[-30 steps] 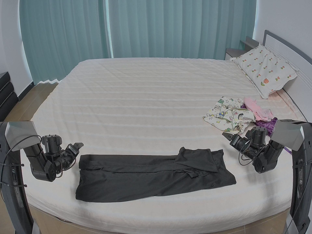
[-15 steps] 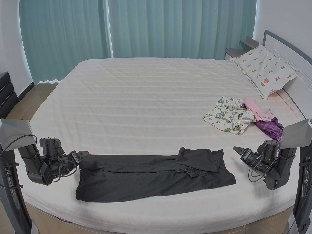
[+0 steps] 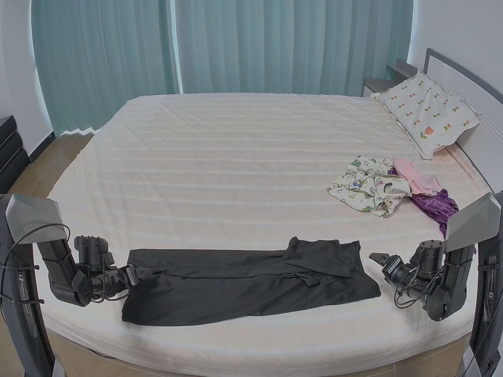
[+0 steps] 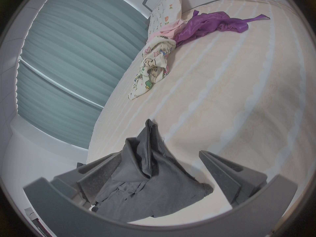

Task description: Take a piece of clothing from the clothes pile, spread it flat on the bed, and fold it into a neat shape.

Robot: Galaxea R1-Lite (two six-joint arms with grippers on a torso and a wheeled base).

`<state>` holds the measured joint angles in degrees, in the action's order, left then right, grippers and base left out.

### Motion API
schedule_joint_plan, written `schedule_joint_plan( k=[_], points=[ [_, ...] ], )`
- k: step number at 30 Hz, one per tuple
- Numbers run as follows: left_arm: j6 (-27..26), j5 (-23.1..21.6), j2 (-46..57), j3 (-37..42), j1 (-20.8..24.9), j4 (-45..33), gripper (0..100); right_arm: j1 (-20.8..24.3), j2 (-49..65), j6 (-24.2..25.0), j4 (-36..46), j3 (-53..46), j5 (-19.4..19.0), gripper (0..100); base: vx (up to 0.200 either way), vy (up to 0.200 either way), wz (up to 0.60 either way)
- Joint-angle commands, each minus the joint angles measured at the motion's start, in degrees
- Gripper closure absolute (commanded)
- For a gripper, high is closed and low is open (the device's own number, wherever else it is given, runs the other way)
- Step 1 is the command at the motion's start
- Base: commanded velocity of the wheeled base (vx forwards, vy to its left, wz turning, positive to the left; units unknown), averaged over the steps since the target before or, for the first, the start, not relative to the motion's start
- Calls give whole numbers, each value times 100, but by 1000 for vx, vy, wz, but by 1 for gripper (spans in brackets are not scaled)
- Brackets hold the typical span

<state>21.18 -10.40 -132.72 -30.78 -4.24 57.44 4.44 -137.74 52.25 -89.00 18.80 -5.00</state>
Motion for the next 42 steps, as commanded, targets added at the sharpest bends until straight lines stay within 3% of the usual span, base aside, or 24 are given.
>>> schedule_joint_plan(
  k=[1, 13, 30, 31, 42],
  points=[
    [-8, 249, -404, -86, 108, 127, 0, -13, -218, 5, -73, -25, 8, 0, 0, 0, 0],
    [212, 284, -509, -183, 205, 689, 0, 31, -324, -4, -73, 10, -1, 0, 0, 0, 0],
    [238, 240, -650, -244, 310, 698, 0, 40, -367, -13, -64, 63, -1, 0, 0, 0, 0],
    [238, 240, -650, -244, 310, 698, 100, 40, -367, -4, -73, 63, 8, 0, 0, 0, 0],
    [238, 240, -650, -191, 292, 707, 100, 13, -376, -4, -73, 98, 8, 0, 0, 0, 0]
  ],
)
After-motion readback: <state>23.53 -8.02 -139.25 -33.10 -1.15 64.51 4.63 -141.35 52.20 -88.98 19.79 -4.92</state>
